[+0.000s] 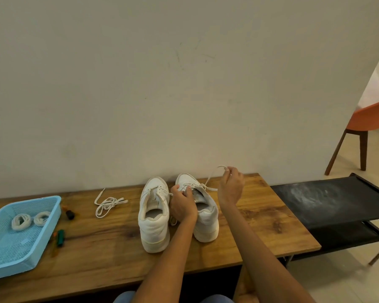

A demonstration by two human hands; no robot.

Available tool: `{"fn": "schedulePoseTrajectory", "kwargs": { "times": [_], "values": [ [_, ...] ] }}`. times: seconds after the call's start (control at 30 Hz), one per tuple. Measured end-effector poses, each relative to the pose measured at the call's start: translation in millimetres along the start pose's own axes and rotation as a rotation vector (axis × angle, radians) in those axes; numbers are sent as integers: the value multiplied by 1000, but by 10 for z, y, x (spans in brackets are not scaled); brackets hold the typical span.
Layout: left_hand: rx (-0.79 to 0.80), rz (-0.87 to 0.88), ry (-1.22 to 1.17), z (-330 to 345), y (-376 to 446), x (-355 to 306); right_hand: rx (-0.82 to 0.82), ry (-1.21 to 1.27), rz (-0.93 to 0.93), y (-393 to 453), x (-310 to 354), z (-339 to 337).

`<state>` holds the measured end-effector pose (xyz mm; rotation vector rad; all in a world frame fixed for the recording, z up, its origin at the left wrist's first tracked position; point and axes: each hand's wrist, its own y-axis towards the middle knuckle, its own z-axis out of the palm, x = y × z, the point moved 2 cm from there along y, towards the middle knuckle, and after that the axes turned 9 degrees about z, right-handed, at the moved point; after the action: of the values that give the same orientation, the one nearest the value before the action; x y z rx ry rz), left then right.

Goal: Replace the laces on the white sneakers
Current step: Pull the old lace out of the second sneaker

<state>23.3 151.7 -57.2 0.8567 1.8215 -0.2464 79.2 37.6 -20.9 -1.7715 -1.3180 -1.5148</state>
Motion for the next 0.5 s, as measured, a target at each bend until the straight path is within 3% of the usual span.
{"fn": "schedulePoseTrajectory", "kwargs": {
  "times": [0.17, 0.3, 0.4, 0.5],
  "values": [
    [9, -6, 5, 0, -3, -1, 196, -190, 113, -27, -24, 59],
    [8, 2, 2, 5, -13, -18, 217, -139, -71, -93, -32, 90],
    [6, -2, 7, -3, -16, -14, 458, -58, -232, -183, 20, 170],
    [6, 3, 4, -6, -18, -20, 678, -195, -235, -195, 16, 282]
  ]
}}
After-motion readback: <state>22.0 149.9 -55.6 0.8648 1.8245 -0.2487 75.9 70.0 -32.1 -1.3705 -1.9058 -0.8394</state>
